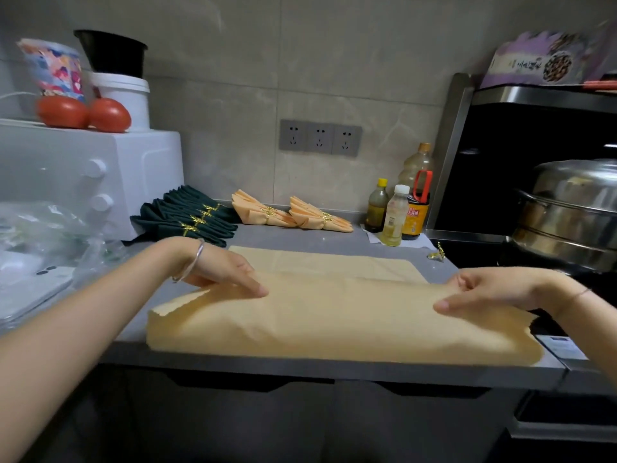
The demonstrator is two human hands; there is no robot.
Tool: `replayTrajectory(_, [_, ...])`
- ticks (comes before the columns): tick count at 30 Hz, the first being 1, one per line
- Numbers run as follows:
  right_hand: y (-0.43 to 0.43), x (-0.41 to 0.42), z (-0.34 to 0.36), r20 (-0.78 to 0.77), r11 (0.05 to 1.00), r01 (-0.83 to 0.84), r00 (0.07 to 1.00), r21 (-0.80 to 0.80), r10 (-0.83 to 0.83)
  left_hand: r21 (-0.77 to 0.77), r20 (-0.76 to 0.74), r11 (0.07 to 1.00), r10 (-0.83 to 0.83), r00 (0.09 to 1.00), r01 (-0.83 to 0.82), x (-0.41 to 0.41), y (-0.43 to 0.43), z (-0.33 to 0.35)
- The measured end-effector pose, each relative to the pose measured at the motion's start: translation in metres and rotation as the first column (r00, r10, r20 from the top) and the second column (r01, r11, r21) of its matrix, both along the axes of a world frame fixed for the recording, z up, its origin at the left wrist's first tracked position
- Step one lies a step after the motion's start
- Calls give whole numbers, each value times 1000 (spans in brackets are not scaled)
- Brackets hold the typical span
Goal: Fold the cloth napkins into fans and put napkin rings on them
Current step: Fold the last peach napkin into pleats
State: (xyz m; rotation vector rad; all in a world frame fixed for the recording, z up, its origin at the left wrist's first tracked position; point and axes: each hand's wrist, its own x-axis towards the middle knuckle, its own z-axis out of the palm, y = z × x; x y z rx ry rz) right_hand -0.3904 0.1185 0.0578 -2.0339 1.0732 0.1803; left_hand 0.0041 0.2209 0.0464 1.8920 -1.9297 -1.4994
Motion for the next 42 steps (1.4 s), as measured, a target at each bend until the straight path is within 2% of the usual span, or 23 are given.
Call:
replayTrajectory(3, [-21, 4, 0, 20, 995, 63, 998, -71, -62, -56, 8, 998, 14, 1000, -14, 7, -18, 3])
replayTrajectory(6, [-49, 18, -16, -48, 957, 109, 991, -270, -126, -185, 133, 980, 96, 987, -70, 10, -41, -5])
replayTrajectory(10, [-100, 38, -46, -19, 882, 135, 987, -451, -160, -470, 292, 865, 338, 895, -173, 20, -92, -31])
replayTrajectory(13, [-131, 53, -60, 13, 816, 167, 981, -553, -192, -563, 334, 799, 452, 827, -210, 22, -130, -52])
replayTrajectory(19, [-182, 75, -90, -10, 752, 128, 984, -646, -175, -621, 436, 766, 514, 738, -167, 27, -178, -84])
replayTrajectory(23, [-200, 83, -103, 9, 722, 193, 968, -664, -250, -661, 501, 745, 526, 687, -90, 32, -194, -95])
replayTrajectory(28, [-214, 90, -110, 56, 697, 249, 956, -672, -288, -684, 522, 725, 564, 640, -82, 33, -208, -99])
replayTrajectory(36, [-220, 94, -119, 48, 659, 265, 944, -704, -328, -677, 563, 730, 594, 574, -91, 26, -218, -104])
replayTrajectory(40, [-206, 91, -126, 104, 514, 287, 929, -809, -355, -664, 625, 745, 595, 506, -57, 23, -214, -109])
replayTrajectory(42, [-189, 96, -127, 180, 468, 326, 927, -821, -330, -672, 622, 740, 585, 521, -28, 14, -206, -109])
